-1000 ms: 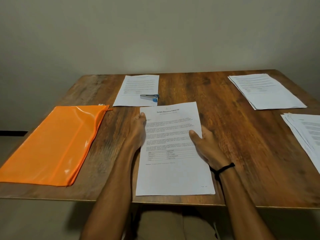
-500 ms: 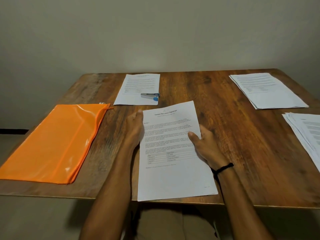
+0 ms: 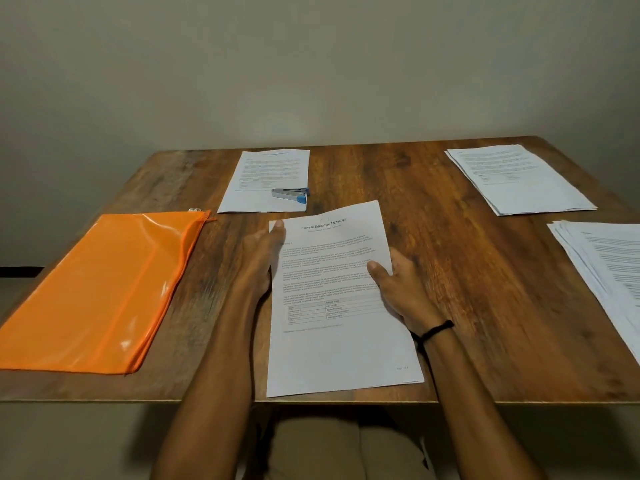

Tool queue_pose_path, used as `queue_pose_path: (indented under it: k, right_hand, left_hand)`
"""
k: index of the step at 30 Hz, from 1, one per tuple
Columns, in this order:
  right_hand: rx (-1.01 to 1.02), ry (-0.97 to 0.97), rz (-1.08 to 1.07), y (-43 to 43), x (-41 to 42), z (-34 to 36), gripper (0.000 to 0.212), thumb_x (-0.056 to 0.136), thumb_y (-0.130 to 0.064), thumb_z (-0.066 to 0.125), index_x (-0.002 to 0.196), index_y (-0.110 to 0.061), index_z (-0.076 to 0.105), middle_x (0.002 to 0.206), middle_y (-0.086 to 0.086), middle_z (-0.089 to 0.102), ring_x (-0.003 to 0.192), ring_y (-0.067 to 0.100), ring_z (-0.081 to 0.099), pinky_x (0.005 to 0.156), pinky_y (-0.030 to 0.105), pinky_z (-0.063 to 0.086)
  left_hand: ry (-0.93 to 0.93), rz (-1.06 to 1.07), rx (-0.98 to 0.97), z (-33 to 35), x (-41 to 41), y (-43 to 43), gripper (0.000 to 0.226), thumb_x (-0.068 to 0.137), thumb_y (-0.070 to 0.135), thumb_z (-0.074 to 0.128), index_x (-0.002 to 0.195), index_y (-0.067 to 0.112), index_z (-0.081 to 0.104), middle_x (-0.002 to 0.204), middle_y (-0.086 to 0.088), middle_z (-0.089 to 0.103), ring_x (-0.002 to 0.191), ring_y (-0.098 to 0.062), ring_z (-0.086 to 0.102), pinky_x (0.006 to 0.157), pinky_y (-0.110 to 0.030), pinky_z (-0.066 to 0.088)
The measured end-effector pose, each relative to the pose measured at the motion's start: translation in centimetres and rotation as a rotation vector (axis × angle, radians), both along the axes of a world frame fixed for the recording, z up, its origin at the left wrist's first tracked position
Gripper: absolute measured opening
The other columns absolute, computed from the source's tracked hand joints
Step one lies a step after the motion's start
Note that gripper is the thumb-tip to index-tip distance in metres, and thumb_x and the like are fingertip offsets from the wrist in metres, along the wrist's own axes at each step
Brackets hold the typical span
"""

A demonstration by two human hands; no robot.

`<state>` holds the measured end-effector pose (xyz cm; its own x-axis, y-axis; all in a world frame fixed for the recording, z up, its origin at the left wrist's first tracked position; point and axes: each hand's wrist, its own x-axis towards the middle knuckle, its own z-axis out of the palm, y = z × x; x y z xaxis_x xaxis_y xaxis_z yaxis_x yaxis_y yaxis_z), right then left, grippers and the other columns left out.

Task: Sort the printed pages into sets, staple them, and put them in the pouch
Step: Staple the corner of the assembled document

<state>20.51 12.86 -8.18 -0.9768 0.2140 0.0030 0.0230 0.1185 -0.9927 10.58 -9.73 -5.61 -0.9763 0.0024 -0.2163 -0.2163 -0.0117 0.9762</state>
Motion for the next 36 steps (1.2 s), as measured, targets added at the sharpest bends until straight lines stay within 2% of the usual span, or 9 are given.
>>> queue_pose_path:
  k: [3, 6, 13, 16, 20, 23, 26, 32, 36]
  right_hand:
    - [0.003, -0.011, -0.010, 0.0, -0.1, -0.1, 0.024, 0.102, -0.013, 0.056, 0.126, -0.011, 0.060, 0.117, -0.001, 0.072, 0.104, 0.019, 0.071, 0.086, 0.043, 0.060]
    - [0.083, -0.051, -0.014, 0.1, 0.0, 0.3, 0.023, 0.101, -0.015, 0.057, 0.123, -0.011, 0.060, 0.115, -0.006, 0.071, 0.105, 0.018, 0.070, 0.085, 0.037, 0.060]
    - [0.910, -0.203, -0.356, -0.9, -3.9, 5.0, 0.025, 0.096, -0.024, 0.064, 0.114, -0.007, 0.059, 0.109, 0.011, 0.067, 0.097, 0.030, 0.064, 0.076, 0.036, 0.049]
    - [0.796, -0.092, -0.238, -3.3, -9.8, 7.1, 0.014, 0.099, -0.020, 0.060, 0.105, -0.008, 0.060, 0.096, 0.004, 0.058, 0.087, 0.022, 0.058, 0.069, 0.033, 0.046]
    - [0.908, 0.006, 0.013, -6.9, -18.8, 5.9, 0.011, 0.097, -0.016, 0.060, 0.106, -0.010, 0.061, 0.099, 0.007, 0.063, 0.086, 0.020, 0.060, 0.061, 0.023, 0.045]
    - [1.066, -0.034, 0.167, -8.4, -23.3, 4.7, 0.036, 0.096, -0.024, 0.063, 0.127, -0.008, 0.053, 0.123, 0.013, 0.062, 0.109, 0.027, 0.060, 0.086, 0.034, 0.052]
    - [1.194, -0.078, 0.230, -8.9, -26.2, 3.7, 0.042, 0.098, -0.030, 0.057, 0.132, -0.007, 0.048, 0.131, 0.013, 0.058, 0.118, 0.028, 0.056, 0.092, 0.033, 0.045]
    - [1.249, -0.032, 0.188, -9.3, -28.5, 3.4, 0.024, 0.095, -0.019, 0.057, 0.117, -0.009, 0.060, 0.114, 0.009, 0.064, 0.106, 0.025, 0.060, 0.089, 0.031, 0.045]
    - [0.688, -0.122, 0.054, -8.6, -27.8, 4.0, 0.013, 0.091, -0.012, 0.061, 0.090, 0.000, 0.067, 0.075, 0.007, 0.056, 0.079, 0.024, 0.059, 0.066, 0.032, 0.048]
  left_hand:
    - [0.069, -0.040, -0.022, -0.3, 0.2, 0.0, 0.015, 0.095, 0.023, 0.067, 0.101, 0.010, 0.068, 0.100, -0.010, 0.077, 0.085, -0.028, 0.075, 0.076, -0.043, 0.061]
    - [0.117, 0.029, -0.063, -0.7, 0.4, 0.5, 0.007, 0.096, 0.017, 0.067, 0.102, 0.015, 0.067, 0.098, -0.002, 0.076, 0.080, -0.019, 0.075, 0.063, -0.028, 0.060]
    - [0.184, 0.057, -0.062, -1.3, 0.1, 1.1, 0.009, 0.097, 0.013, 0.064, 0.106, 0.011, 0.067, 0.093, 0.002, 0.075, 0.077, -0.011, 0.075, 0.060, -0.021, 0.057]
    - [0.203, 0.057, -0.061, -1.3, 0.0, 1.3, 0.007, 0.098, 0.013, 0.062, 0.104, 0.011, 0.065, 0.089, 0.005, 0.073, 0.073, -0.006, 0.074, 0.055, -0.016, 0.054]
    - [0.249, 0.081, -0.045, -1.5, -0.2, 1.5, 0.009, 0.098, 0.007, 0.060, 0.103, 0.009, 0.067, 0.085, 0.006, 0.072, 0.072, -0.005, 0.073, 0.056, -0.014, 0.053]
    - [0.266, 0.079, -0.045, -1.9, -0.5, 1.4, 0.011, 0.098, 0.004, 0.060, 0.104, 0.006, 0.068, 0.082, 0.006, 0.072, 0.068, -0.001, 0.071, 0.055, -0.014, 0.052]
    - [0.241, 0.063, 0.014, -2.5, -0.8, 1.3, 0.010, 0.098, 0.006, 0.060, 0.103, 0.008, 0.068, 0.085, 0.002, 0.076, 0.075, -0.009, 0.074, 0.059, -0.019, 0.055]
    - [0.250, 0.050, 0.017, -3.1, -1.4, 1.2, 0.015, 0.098, 0.007, 0.059, 0.109, 0.004, 0.069, 0.091, -0.003, 0.076, 0.081, -0.015, 0.075, 0.063, -0.022, 0.056]
    - [0.239, 0.049, 0.012, -3.1, -1.5, 1.2, 0.013, 0.099, 0.011, 0.060, 0.109, 0.010, 0.069, 0.094, -0.003, 0.076, 0.083, -0.015, 0.075, 0.064, -0.022, 0.057]
